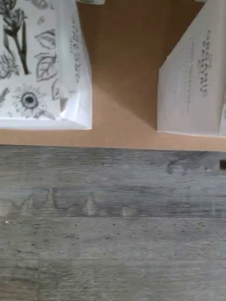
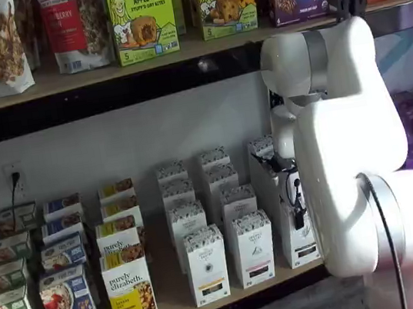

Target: Pick up the white box with a green strip in the middle, on the bottom shelf, the sixth box from the left

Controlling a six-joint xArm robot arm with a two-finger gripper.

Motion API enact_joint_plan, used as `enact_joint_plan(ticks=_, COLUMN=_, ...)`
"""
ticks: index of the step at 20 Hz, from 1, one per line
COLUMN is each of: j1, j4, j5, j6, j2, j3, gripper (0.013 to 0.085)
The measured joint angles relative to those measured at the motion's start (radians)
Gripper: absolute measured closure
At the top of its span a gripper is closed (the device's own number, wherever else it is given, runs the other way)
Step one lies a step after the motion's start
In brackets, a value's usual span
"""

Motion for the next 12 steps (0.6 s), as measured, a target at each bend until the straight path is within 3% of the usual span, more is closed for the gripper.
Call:
enact_joint_plan(ticks=1, j1=0.0, j4=0.0, j5=0.003, j6=0.0, j2=0.001, j3=-0.002, gripper=0.029)
enact_joint_plan(ticks=9, j1=-0.001, j4=0.007, j5=-0.002, j6=-0.007, j2=-0.001, j3=-0.004, gripper=0.029)
enact_joint_plan(ticks=12, j1=-0.002, j4=0.003, j5=0.006, j6=-0.005, j2=-0.003, j3=-0.007, gripper=0.037)
